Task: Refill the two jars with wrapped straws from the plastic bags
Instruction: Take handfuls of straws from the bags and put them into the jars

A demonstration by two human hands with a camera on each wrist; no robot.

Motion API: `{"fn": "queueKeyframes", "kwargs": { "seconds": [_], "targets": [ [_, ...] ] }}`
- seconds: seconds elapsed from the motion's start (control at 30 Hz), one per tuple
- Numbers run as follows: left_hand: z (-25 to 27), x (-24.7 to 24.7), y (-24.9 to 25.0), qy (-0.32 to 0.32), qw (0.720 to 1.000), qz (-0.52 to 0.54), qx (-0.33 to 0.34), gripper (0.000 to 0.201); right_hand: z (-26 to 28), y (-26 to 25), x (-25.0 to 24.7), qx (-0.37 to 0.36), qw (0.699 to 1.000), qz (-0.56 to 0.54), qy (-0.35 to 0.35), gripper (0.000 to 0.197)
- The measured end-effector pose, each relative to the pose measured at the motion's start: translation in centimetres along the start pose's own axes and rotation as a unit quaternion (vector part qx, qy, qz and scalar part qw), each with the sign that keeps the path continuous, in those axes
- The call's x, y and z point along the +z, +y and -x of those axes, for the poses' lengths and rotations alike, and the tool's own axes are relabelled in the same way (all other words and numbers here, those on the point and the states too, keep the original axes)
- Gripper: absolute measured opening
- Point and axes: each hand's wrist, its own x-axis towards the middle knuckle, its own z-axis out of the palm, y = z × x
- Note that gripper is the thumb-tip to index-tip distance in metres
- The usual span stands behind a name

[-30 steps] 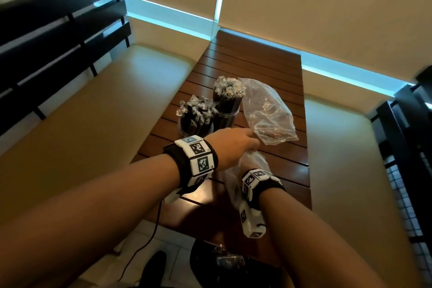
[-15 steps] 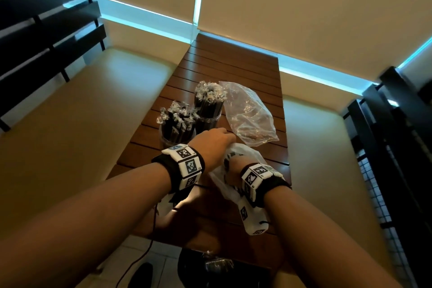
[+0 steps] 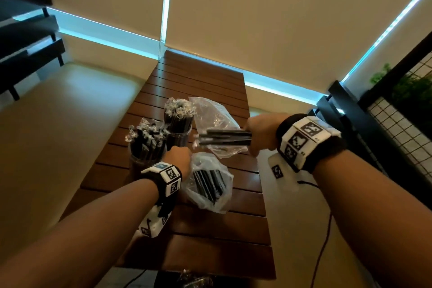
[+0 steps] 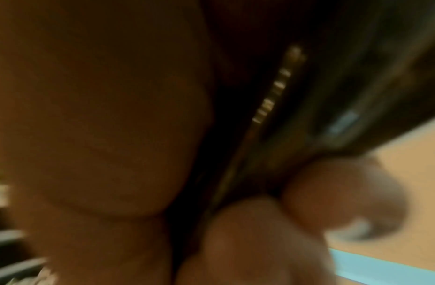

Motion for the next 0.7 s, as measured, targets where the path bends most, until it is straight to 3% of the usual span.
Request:
{"fn": "queueKeyframes", "kwargs": {
  "seconds": [0.13,0.23,0.27,0.37,0.43,0.53,0.6,0.67,0.7],
  "targets": [
    [1.3,0.4,-0.6,-0.086,0.992,-0.082,0.034,0.040,-2.3,-0.8,1.2,-0.033,0.975,-0.172,0.138,0.023],
    [2.5,-1.6,-0.7,-0.142,0.985,-0.071,0.072,0.074,-4.4,-3.2,3.5,-0.043,0.933,-0.294,0.205,0.012],
    [2.9,-2.8,-0.7,-0.132,0.986,-0.063,0.080,0.075,-4.8,-4.1,4.1,-0.049,0.919,-0.316,0.230,0.011],
    [3.9,-6.8,-1.7,0.011,0.995,0.012,0.095,0.031,-5.7,-6.7,5.2,-0.081,0.878,-0.382,0.275,0.017],
    [4.4,-9.7,-3.0,0.140,0.981,0.127,0.054,0.022,-6.5,-8.2,5.5,-0.103,0.850,-0.432,0.284,0.023],
    [5.3,-14.2,-4.8,0.295,0.891,0.346,0.019,0.025,-7.8,-10.6,5.4,-0.126,0.816,-0.474,0.306,0.012],
    [5.9,-16.9,-5.4,0.303,0.852,0.425,0.046,0.043,-8.1,-12.4,4.7,-0.148,0.813,-0.472,0.308,0.006],
    [6.4,-18.6,-5.4,0.281,0.865,0.407,0.084,0.049,-8.1,-14.2,3.8,-0.186,0.804,-0.466,0.318,0.017],
    [6.7,-19.2,-5.2,0.277,0.890,0.351,0.095,0.051,-8.0,-15.0,3.2,-0.197,0.799,-0.466,0.324,0.026]
  ]
}}
